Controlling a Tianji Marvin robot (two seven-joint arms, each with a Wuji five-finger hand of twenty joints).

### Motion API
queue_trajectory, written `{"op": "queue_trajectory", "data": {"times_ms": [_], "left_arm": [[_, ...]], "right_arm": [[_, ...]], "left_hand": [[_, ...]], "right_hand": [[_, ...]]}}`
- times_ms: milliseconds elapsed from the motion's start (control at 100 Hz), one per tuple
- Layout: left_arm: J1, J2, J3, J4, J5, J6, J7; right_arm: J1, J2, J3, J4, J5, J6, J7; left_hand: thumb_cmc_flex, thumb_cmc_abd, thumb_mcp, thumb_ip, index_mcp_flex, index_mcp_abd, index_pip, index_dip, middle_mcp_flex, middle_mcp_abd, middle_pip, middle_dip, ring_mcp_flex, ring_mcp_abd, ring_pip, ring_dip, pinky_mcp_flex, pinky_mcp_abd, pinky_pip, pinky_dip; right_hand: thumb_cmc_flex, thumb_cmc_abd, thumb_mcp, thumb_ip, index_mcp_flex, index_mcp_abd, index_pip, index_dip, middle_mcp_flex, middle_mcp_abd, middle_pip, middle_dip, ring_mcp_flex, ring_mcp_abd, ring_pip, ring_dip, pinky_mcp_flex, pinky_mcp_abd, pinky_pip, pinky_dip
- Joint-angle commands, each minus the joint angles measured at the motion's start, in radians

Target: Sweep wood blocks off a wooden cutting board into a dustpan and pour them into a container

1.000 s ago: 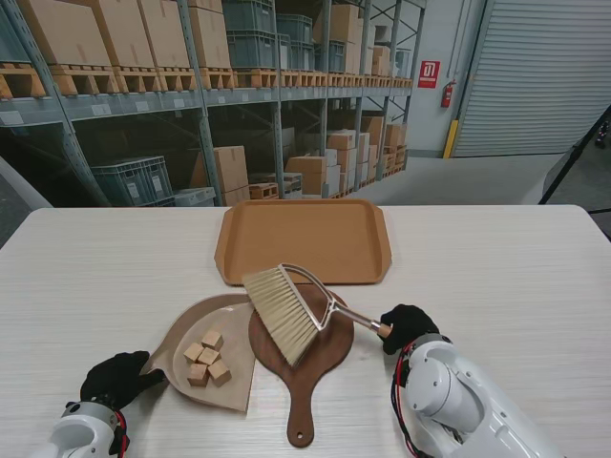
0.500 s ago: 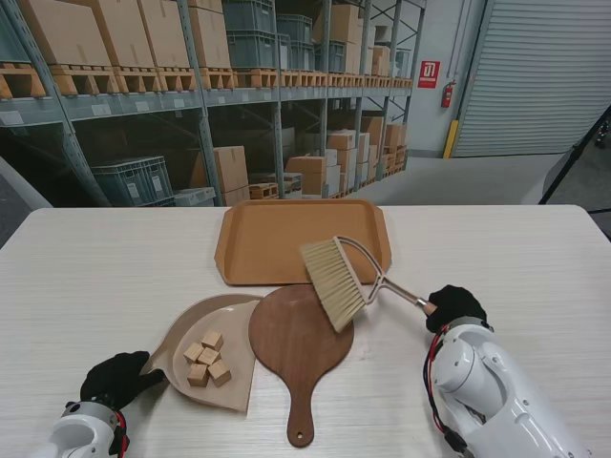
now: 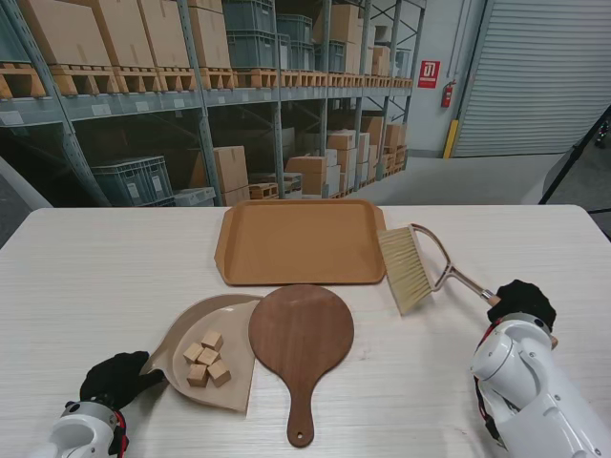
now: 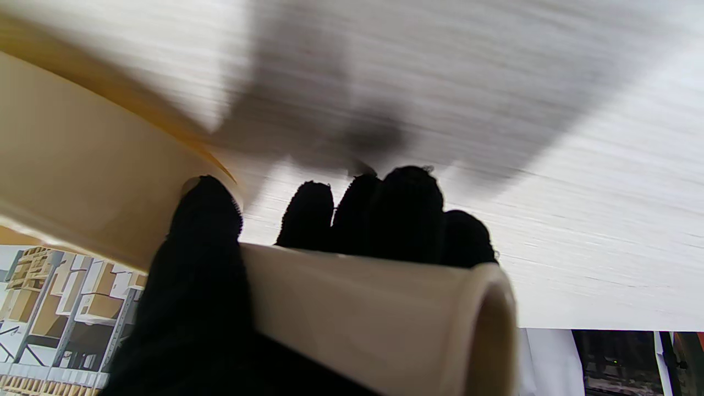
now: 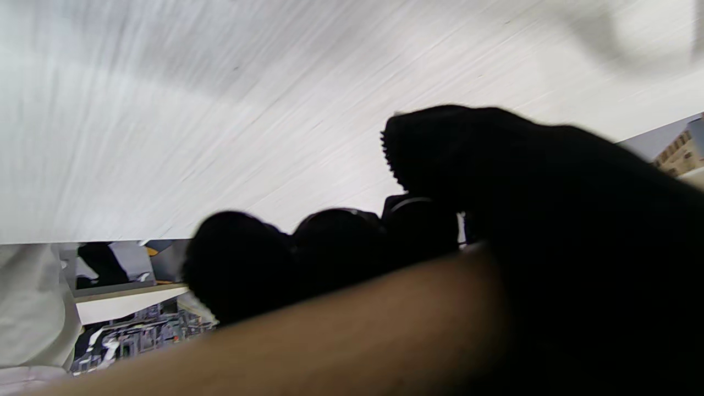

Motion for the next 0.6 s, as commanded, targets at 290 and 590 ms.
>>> {"op": "queue_trajectory", "data": {"times_ms": [290,590], "left_arm": [[0.007,-0.001,0.0,-0.005,0.005,-0.001,-0.023],[0.005,0.0,0.001,-0.004,0.005,-0.001,-0.025]], "right_arm": [[0.007,0.01,0.006,0.105,-0.031,0.052,0.0],[0.039,0.023,-0.032,0.197,-0.06,0.08,0.021]], "left_hand": [[0.083,0.079,0.104,0.008,0.107,-0.047,0.059,0.02,0.077,-0.369,1.534,0.012,0.068,-0.255,0.018,-0.007,0.022,-0.05,0.084,-0.012],[0.084,0.079,0.103,0.008,0.106,-0.047,0.058,0.021,0.077,-0.369,1.534,0.012,0.067,-0.253,0.017,-0.007,0.021,-0.048,0.083,-0.012]], "right_hand": [[0.066,0.103,0.456,0.069,0.068,-0.045,0.082,0.005,0.074,-0.019,-0.088,-0.03,0.043,-0.054,0.044,0.0,0.045,0.002,0.112,0.002],[0.05,0.132,0.456,-0.024,0.028,-0.033,0.046,-0.016,0.029,0.001,-0.115,-0.05,0.043,-0.015,-0.019,-0.041,0.005,0.036,0.065,-0.026]]}}
